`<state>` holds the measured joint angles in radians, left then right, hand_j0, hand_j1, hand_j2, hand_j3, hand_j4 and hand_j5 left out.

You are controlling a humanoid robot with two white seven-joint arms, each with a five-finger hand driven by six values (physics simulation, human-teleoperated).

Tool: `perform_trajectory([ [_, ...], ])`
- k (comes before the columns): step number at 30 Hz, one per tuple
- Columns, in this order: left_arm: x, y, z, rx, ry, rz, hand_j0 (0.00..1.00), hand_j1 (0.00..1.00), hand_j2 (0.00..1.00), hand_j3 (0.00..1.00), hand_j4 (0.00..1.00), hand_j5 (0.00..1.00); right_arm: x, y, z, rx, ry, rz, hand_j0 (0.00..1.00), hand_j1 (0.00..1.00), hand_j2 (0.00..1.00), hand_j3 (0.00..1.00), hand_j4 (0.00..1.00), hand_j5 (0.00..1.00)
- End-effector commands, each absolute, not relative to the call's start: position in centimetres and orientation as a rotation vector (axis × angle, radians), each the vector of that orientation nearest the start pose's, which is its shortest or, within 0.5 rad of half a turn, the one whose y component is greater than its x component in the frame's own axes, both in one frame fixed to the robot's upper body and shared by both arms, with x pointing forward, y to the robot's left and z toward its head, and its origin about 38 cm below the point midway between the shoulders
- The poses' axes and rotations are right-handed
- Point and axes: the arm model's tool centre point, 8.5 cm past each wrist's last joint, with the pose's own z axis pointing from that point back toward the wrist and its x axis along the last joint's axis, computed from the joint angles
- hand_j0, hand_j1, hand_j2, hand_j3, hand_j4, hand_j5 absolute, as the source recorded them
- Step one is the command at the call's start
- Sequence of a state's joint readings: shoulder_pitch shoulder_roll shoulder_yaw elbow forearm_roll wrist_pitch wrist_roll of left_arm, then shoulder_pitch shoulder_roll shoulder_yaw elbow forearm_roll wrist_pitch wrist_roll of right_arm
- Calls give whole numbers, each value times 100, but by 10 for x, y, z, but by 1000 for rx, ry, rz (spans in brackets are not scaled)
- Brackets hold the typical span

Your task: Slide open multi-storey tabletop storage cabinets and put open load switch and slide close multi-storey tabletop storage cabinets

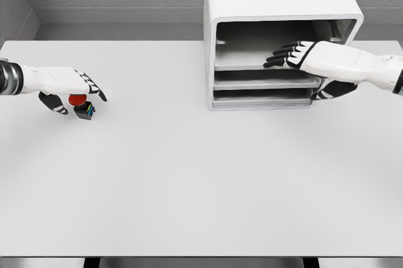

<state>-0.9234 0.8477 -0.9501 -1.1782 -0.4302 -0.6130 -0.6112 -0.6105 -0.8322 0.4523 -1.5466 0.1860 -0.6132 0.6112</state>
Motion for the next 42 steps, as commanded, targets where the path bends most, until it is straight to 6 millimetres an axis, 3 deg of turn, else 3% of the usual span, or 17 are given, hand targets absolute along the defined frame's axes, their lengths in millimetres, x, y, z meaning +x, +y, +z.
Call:
perform_trajectory([
  [1, 473, 347, 201, 429, -971, -2236, 79, 79, 79, 79, 79, 79, 428, -296, 253, -282, -1605, 1973, 100, 100, 100, 100, 100, 100],
  [9, 472, 346, 198, 422, -970, -2238, 67, 67, 67, 67, 67, 67, 446, -286, 255, -279, -1615, 1962, 100, 100, 100, 100, 100, 100],
  [12, 472, 346, 199, 423, -971, -2238, 60, 60, 60, 60, 60, 60, 462, -279, 242, -271, -1566, 1965, 100, 100, 100, 100, 100, 100],
  [17, 472, 346, 199, 423, -972, -2239, 54, 54, 54, 54, 54, 54, 478, -289, 240, -290, -1542, 1912, 100, 100, 100, 100, 100, 100],
  [23, 473, 345, 201, 426, -975, -2239, 48, 48, 48, 48, 48, 48, 485, -283, 233, -316, -1489, 1955, 100, 100, 100, 100, 100, 100],
  [28, 474, 342, 206, 433, -991, -2241, 48, 48, 48, 48, 48, 48, 478, -282, 240, -335, -1497, 1990, 100, 100, 100, 100, 100, 100],
  [32, 475, 337, 214, 442, -1017, -2248, 47, 47, 47, 47, 47, 47, 458, -287, 250, -358, -1503, 2052, 100, 100, 100, 100, 100, 100],
  [38, 465, 313, 234, 430, -1116, -2301, 47, 47, 47, 47, 47, 47, 448, -277, 249, -340, -1524, 2081, 100, 100, 100, 100, 100, 100],
  [39, 463, 309, 236, 427, -1127, -2312, 47, 47, 47, 47, 47, 47, 444, -288, 254, -367, -1500, 2095, 100, 100, 100, 100, 100, 100],
  [42, 457, 305, 242, 420, -1154, -2325, 48, 48, 48, 48, 48, 48, 435, -288, 255, -369, -1516, 2102, 100, 100, 100, 100, 100, 100],
])
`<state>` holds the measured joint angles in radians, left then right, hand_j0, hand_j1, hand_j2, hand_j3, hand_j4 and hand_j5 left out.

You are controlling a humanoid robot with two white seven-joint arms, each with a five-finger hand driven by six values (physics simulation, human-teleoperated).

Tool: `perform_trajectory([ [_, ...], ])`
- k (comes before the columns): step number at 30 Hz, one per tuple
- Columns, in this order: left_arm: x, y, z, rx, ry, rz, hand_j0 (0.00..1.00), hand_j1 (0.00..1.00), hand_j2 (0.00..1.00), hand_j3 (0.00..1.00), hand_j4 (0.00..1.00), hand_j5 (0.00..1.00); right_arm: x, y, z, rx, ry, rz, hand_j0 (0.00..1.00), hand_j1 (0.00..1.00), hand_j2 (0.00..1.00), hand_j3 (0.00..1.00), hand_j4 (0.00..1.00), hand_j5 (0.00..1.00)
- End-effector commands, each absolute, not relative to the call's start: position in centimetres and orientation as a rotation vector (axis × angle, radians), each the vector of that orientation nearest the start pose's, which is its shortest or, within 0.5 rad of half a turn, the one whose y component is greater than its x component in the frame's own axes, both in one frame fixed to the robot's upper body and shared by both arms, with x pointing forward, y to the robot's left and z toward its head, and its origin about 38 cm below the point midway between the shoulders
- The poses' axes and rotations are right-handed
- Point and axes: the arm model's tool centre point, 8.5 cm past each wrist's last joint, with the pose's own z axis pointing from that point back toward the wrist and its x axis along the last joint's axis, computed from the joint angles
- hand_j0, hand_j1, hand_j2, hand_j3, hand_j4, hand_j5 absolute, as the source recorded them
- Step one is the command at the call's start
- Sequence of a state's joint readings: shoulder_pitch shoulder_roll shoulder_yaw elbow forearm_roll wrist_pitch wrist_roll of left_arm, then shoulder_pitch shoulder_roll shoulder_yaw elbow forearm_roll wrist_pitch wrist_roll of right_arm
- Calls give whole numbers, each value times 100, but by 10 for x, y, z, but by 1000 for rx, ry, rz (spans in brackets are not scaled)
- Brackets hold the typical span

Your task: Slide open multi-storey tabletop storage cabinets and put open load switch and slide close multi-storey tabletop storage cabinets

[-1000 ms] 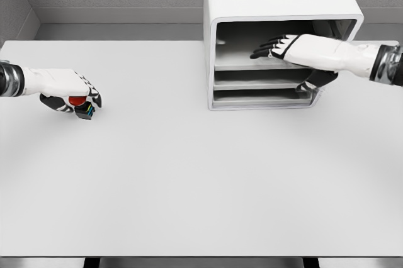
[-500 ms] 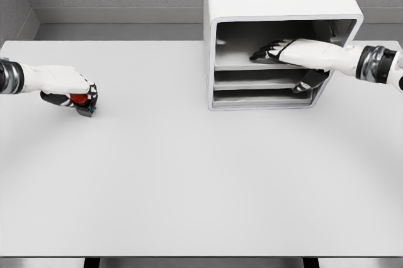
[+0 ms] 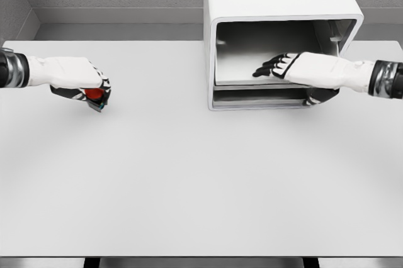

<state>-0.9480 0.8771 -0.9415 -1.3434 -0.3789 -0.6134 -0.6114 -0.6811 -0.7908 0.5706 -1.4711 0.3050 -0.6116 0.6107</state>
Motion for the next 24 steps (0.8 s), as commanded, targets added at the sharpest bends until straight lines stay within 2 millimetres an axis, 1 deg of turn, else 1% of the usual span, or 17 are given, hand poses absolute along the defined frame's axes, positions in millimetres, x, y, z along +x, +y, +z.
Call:
perform_trajectory([
  [1, 453, 301, 246, 408, -1178, -2331, 47, 47, 47, 47, 47, 47, 435, -287, 255, -368, -1517, 2105, 100, 100, 100, 100, 100, 100],
  [3, 444, 284, 251, 385, -1226, -2371, 48, 48, 48, 48, 48, 48, 433, -287, 252, -360, -1512, 2106, 100, 100, 100, 100, 100, 100],
  [4, 443, 283, 252, 383, -1233, -2374, 48, 48, 48, 48, 48, 48, 432, -293, 254, -372, -1500, 2108, 100, 100, 100, 100, 100, 100],
  [5, 440, 277, 254, 369, -1255, -2380, 48, 48, 48, 48, 48, 48, 431, -293, 256, -379, -1507, 2106, 100, 100, 100, 100, 100, 100],
  [10, 439, 268, 255, 348, -1287, -2384, 48, 48, 48, 48, 48, 48, 426, -293, 248, -359, -1496, 2108, 100, 100, 100, 100, 100, 100],
  [12, 439, 266, 257, 325, -1312, -2366, 48, 48, 48, 48, 48, 48, 421, -301, 250, -373, -1469, 2126, 100, 100, 100, 100, 100, 100],
  [14, 437, 260, 266, 337, -1336, -2385, 48, 48, 48, 48, 48, 48, 418, -300, 245, -361, -1463, 2131, 100, 100, 100, 100, 100, 100],
  [15, 435, 256, 268, 328, -1350, -2391, 48, 48, 48, 48, 48, 48, 416, -304, 243, -361, -1450, 2130, 100, 100, 100, 100, 100, 100],
  [16, 432, 253, 269, 322, -1362, -2399, 48, 48, 48, 48, 48, 48, 414, -308, 246, -376, -1444, 2132, 100, 100, 100, 100, 100, 100],
  [20, 432, 253, 282, 302, -1412, -2369, 48, 48, 48, 48, 48, 48, 408, -314, 247, -387, -1454, 2115, 100, 100, 100, 100, 100, 100],
  [24, 433, 251, 293, 292, -1451, -2348, 48, 48, 48, 48, 48, 48, 401, -325, 254, -421, -1452, 2105, 100, 100, 100, 100, 100, 100],
])
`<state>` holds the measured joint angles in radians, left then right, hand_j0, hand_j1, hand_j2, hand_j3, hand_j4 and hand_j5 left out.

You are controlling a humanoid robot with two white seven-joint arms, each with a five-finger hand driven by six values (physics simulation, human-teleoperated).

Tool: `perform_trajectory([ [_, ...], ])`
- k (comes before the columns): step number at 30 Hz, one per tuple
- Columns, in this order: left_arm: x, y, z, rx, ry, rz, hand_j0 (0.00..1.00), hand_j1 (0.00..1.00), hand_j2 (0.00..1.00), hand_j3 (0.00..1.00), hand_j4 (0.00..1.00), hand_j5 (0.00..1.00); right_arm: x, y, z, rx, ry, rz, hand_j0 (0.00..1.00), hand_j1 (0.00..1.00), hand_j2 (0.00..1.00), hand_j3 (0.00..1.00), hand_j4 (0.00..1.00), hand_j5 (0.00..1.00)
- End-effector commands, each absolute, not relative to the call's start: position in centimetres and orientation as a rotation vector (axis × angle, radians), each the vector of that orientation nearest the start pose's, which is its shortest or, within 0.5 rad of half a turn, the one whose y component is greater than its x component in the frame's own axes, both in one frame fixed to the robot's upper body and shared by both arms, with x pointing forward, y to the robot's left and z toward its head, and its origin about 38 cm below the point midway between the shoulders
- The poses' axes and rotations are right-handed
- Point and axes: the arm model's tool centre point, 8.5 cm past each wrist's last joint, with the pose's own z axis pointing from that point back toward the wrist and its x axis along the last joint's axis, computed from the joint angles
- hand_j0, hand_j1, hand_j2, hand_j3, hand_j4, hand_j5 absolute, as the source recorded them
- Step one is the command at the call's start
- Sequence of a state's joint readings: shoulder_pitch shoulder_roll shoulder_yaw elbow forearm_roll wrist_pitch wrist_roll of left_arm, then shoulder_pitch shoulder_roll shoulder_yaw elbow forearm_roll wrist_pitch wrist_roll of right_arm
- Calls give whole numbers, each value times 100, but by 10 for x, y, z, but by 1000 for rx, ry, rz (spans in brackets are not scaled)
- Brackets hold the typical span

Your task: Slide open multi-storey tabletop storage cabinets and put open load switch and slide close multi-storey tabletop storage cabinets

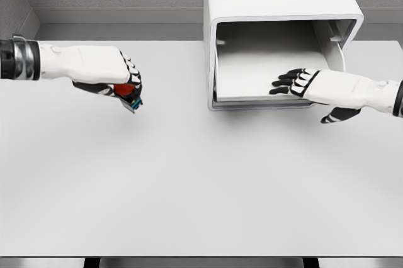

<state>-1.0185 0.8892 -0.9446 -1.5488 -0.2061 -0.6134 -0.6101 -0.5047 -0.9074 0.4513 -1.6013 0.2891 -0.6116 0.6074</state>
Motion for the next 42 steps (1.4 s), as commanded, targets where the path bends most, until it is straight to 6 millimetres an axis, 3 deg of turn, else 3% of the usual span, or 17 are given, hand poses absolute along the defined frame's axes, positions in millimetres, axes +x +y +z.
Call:
perform_trajectory([
  [1, 434, 249, 299, -372, 1843, 2955, 49, 49, 49, 49, 49, 49, 398, -326, 254, -422, -1449, 2109, 100, 100, 100, 100, 100, 100],
  [8, 436, 241, 313, -355, 1892, 2904, 49, 49, 49, 49, 49, 49, 394, -326, 252, -415, -1439, 2120, 100, 100, 100, 100, 100, 100],
  [13, 437, 219, 319, -316, 1908, 2843, 49, 49, 49, 49, 49, 49, 383, -328, 252, -413, -1417, 2153, 100, 100, 100, 100, 100, 100],
  [19, 438, 213, 334, -312, 1941, 2798, 50, 50, 50, 50, 50, 50, 379, -331, 255, -423, -1407, 2161, 100, 100, 100, 100, 100, 100],
  [25, 438, 210, 341, -289, 1975, 2771, 51, 51, 51, 51, 51, 51, 381, -334, 273, -438, -1486, 2102, 100, 100, 100, 100, 100, 100],
  [30, 438, 201, 345, -267, 1987, 2744, 51, 51, 51, 51, 51, 51, 375, -351, 304, -472, -1604, 1986, 100, 100, 100, 100, 100, 100],
  [32, 438, 191, 349, -253, 1989, 2717, 51, 51, 51, 51, 51, 51, 361, -382, 330, -486, -1677, 1856, 100, 100, 100, 100, 100, 100],
  [35, 438, 178, 358, -247, 1990, 2675, 51, 51, 51, 51, 51, 51, 345, -409, 347, -529, -1740, 1733, 100, 100, 100, 100, 100, 100],
  [39, 438, 156, 374, -245, 1984, 2608, 51, 51, 51, 51, 51, 51, 332, -429, 341, -556, -1710, 1680, 100, 100, 100, 100, 100, 100],
  [41, 437, 149, 378, -235, 1982, 2589, 51, 51, 51, 51, 51, 51, 326, -432, 317, -506, -1647, 1680, 98, 98, 98, 98, 98, 98],
  [42, 436, 142, 379, -221, 1982, 2572, 51, 51, 51, 51, 51, 51, 324, -434, 309, -505, -1608, 1695, 89, 89, 89, 89, 89, 89],
])
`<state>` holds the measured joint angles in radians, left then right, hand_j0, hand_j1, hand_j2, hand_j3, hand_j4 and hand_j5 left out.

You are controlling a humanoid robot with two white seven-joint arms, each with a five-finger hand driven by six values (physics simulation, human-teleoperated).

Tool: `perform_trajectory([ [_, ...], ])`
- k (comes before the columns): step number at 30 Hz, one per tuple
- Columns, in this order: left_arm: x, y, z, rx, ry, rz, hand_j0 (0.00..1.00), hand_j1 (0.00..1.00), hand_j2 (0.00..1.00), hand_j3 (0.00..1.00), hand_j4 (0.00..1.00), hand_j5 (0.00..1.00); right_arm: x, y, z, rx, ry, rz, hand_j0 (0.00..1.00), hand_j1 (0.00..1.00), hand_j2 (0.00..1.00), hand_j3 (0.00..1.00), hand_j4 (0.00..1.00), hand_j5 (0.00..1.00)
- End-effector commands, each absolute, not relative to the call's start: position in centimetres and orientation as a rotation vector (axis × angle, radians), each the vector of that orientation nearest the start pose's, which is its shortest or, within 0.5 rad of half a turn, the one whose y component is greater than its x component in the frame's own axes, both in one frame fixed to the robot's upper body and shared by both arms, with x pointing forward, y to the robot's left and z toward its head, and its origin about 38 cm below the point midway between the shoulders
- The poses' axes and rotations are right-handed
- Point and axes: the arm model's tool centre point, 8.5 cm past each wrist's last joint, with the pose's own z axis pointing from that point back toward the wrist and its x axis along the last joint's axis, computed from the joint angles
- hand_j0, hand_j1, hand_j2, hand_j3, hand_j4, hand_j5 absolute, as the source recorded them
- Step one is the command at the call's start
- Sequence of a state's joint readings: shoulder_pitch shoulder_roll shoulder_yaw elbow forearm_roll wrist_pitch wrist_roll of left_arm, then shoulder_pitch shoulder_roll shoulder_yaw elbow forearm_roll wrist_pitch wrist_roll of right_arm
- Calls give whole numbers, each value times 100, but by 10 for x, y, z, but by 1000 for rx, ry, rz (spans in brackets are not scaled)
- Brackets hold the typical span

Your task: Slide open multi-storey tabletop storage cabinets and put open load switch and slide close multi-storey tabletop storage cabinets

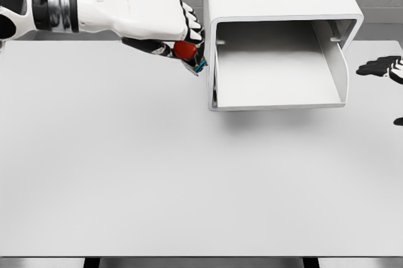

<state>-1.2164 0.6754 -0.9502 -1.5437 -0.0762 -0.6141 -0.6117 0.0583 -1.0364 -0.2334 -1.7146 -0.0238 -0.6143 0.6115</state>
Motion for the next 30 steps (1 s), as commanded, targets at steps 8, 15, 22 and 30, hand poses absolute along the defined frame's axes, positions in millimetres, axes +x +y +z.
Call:
perform_trajectory([
  [8, 418, 64, 395, -155, 1834, 2458, 51, 51, 51, 51, 51, 51, 316, -423, 255, -411, -1437, 1794, 60, 60, 60, 60, 60, 60],
  [15, 416, 35, 391, -250, 1728, 2432, 51, 51, 51, 51, 51, 51, 318, -405, 235, -329, -1388, 1867, 64, 64, 64, 64, 64, 64],
  [22, 428, 30, 386, -360, 1660, 2462, 51, 51, 51, 51, 51, 51, 329, -374, 221, -245, -1390, 1953, 65, 65, 65, 65, 65, 65],
  [30, 429, 24, 382, -394, 1625, 2464, 54, 54, 54, 54, 54, 54, 329, -375, 221, -245, -1389, 1954, 68, 68, 68, 68, 68, 68],
])
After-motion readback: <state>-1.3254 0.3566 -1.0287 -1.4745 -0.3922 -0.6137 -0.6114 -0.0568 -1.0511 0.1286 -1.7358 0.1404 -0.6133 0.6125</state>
